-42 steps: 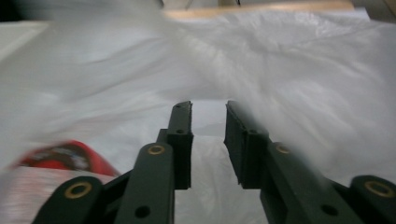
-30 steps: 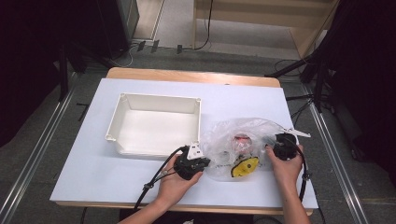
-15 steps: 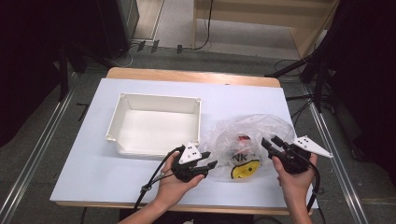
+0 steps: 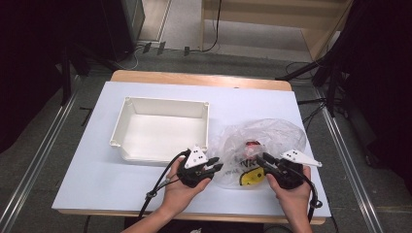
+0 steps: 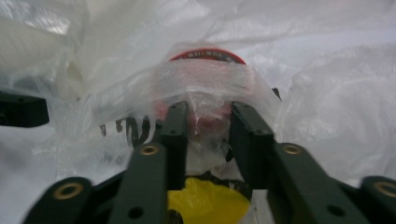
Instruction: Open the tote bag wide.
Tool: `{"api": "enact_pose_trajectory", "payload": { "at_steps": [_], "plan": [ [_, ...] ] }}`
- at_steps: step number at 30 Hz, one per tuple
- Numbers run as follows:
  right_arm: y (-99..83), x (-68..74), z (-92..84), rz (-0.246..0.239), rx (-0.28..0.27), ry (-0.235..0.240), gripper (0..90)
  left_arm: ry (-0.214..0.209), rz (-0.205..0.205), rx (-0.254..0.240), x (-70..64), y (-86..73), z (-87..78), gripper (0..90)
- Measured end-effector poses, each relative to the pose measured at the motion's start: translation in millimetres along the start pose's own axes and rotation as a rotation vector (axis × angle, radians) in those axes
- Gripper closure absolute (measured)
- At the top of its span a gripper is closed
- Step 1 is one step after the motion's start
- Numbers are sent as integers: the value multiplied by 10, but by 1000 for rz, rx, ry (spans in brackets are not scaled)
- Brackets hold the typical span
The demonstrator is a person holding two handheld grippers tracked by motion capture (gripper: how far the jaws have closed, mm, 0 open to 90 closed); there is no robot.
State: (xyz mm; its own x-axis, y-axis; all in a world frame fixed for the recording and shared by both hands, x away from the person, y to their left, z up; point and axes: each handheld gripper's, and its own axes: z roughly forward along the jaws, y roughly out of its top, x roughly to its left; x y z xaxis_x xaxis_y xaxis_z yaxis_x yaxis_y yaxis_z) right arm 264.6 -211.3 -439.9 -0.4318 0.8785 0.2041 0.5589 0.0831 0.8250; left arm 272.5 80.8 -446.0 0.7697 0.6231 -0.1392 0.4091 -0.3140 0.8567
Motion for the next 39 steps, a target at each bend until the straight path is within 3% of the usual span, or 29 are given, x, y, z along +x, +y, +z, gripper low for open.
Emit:
{"api": "enact_pose_trajectory", "payload": {
  "at_steps": [5,15,20,22,24,26,32,39],
  "plan": [
    [-89,-60,86,-4,71,22,894,-1,-14,8,23,-8,19,762],
    [-243,-115,346,-24,238,19,900,5,-34,43,31,-49,88,748],
    [-227,-121,324,-10,255,24,900,10,-37,57,29,-75,115,734],
    [-212,-98,276,-22,217,19,795,19,-32,64,28,-83,130,733],
    [-145,-57,195,-13,155,8,596,21,-29,77,34,-95,150,745],
    [-53,-6,88,-5,87,8,504,25,-32,90,38,-113,171,770],
    [180,123,-257,-43,-97,51,482,22,-46,139,75,-172,248,851],
    [454,173,-499,-85,-275,20,464,33,-49,158,70,-184,286,861]
  ]
}}
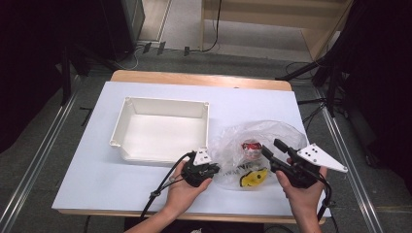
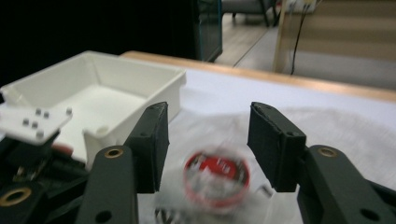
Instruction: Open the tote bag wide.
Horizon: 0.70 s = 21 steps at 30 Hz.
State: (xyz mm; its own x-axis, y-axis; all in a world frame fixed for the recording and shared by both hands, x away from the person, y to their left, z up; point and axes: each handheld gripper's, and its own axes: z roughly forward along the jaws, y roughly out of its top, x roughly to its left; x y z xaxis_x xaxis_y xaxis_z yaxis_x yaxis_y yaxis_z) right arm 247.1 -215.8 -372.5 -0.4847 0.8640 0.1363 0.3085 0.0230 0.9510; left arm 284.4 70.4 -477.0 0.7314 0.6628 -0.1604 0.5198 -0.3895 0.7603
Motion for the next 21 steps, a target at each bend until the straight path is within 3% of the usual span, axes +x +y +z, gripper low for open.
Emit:
{"api": "enact_pose_trajectory", "payload": {
  "at_steps": [2,4,9,11,13,17,21],
  "plan": [
    [63,-39,40,-8,-19,-20,393,2,3,5,1,0,4,861],
    [89,-105,137,0,3,-49,328,5,8,7,-5,1,5,861],
    [-89,-299,457,9,137,-93,285,1,6,5,-1,-4,1,860],
    [-209,-366,548,17,184,-107,360,-2,2,6,4,-4,0,859],
    [-290,-425,594,38,211,-119,511,-6,-2,7,9,-5,0,859],
    [-321,-495,613,92,197,-99,797,-6,-2,8,11,-6,0,863],
    [-313,-483,731,58,193,-54,900,-2,3,12,-1,-5,4,873]
  ]
}}
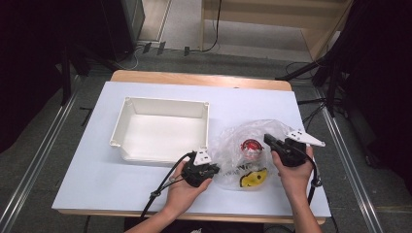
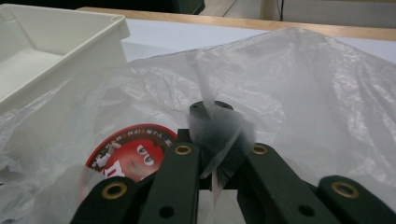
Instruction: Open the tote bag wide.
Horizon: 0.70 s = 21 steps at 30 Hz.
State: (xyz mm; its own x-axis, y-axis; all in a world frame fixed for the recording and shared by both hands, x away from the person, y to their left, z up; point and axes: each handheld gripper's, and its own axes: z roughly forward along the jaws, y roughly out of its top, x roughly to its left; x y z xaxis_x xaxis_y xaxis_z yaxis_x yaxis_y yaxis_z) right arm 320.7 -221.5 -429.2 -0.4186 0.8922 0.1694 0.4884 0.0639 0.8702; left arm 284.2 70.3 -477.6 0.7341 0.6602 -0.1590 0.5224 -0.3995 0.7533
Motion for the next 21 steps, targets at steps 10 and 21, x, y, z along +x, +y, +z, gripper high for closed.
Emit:
{"api": "enact_pose_trajectory", "payload": {
  "at_steps": [10,21],
  "plan": [
    [-208,-346,413,124,176,-110,900,4,-15,12,19,0,4,897],
    [-288,-408,303,154,158,-70,659,-14,-5,-25,-1,1,-51,781]
  ]
}}
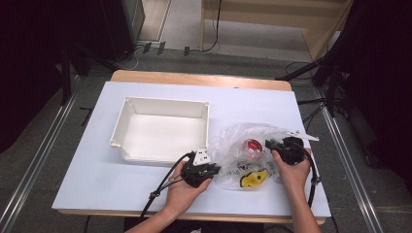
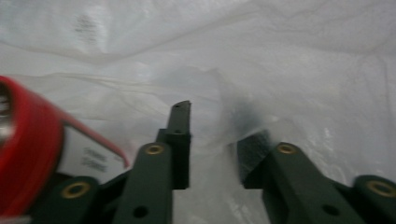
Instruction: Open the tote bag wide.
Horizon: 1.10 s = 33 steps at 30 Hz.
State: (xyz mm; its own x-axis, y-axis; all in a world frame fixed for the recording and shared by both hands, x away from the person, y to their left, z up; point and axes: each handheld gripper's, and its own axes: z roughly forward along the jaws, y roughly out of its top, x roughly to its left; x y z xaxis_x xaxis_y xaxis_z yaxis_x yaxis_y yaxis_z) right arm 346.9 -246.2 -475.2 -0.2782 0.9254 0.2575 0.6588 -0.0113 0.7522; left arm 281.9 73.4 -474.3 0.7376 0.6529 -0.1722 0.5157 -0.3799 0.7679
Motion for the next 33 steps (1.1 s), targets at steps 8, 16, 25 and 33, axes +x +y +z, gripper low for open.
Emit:
{"api": "enact_pose_trajectory", "payload": {
  "at_steps": [8,16,25,33],
  "plan": [
    [-29,155,-519,-63,-165,66,582,-37,42,-91,-143,125,-178,611],
    [-3,583,-720,-148,-250,168,490,-26,44,-117,-124,201,-271,587],
    [-85,908,-569,-219,-189,227,592,-11,32,-136,-70,212,-315,658],
    [-203,1125,-305,-324,-84,219,900,2,9,-176,-32,234,-386,715]
  ]
}}
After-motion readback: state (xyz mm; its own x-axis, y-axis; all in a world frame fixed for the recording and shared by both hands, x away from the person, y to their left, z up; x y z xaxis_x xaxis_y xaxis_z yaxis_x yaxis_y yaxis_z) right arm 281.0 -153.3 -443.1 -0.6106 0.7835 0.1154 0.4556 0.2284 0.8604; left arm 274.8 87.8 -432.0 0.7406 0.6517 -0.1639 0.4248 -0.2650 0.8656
